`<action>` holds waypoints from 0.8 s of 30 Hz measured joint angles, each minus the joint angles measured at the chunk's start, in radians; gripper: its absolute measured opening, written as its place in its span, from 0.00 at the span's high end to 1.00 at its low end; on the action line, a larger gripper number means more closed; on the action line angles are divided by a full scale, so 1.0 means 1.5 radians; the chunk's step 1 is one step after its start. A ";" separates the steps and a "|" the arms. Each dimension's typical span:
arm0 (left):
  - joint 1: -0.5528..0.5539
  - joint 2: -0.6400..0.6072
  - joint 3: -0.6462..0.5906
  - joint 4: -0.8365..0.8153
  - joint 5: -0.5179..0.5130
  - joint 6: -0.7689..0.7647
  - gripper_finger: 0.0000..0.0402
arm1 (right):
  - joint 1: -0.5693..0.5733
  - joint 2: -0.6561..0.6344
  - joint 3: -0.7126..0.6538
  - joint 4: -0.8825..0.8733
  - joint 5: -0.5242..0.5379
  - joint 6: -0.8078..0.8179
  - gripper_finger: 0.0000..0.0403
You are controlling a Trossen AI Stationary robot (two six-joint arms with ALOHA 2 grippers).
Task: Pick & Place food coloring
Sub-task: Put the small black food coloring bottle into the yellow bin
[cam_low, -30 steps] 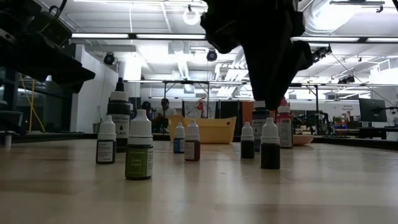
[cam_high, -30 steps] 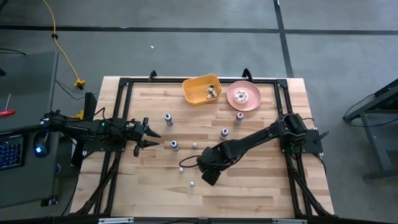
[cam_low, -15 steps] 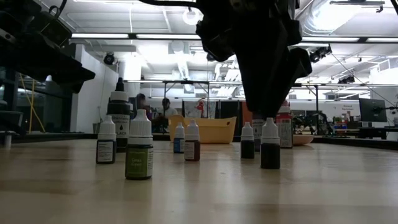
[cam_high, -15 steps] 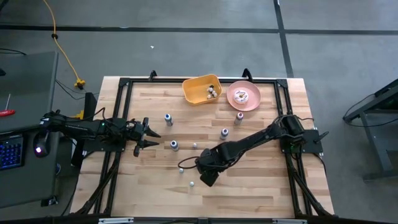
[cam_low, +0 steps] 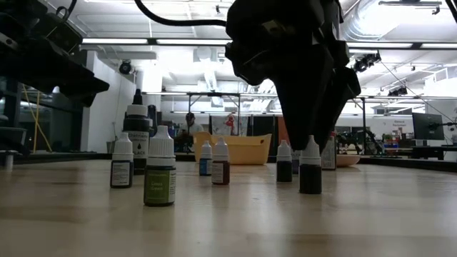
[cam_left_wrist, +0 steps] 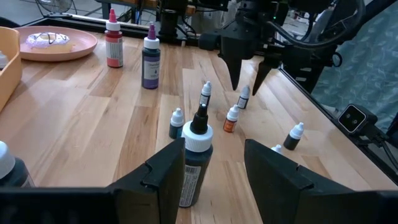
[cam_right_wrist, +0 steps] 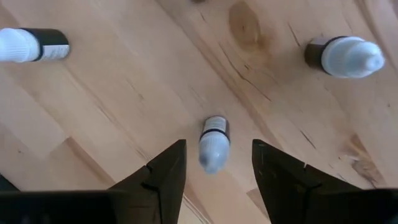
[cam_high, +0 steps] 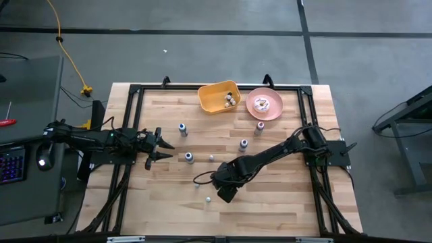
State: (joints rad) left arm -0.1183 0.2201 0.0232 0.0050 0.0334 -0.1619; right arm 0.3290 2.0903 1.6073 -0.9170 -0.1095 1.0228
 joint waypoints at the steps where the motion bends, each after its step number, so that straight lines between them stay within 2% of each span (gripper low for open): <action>1: 0.000 0.000 0.000 0.000 0.000 0.000 0.59 | 0.000 0.000 0.000 -0.003 -0.001 0.001 0.57; 15: 0.000 0.000 0.000 0.000 0.000 0.000 0.59 | 0.000 0.000 0.000 -0.002 -0.009 -0.006 0.66; 24: 0.000 0.000 0.000 0.000 0.000 0.000 0.59 | 0.005 0.000 0.000 0.006 -0.008 -0.006 0.66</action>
State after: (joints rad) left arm -0.1181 0.2203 0.0231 0.0051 0.0337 -0.1619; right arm 0.3369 2.0903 1.6073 -0.9081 -0.1212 1.0134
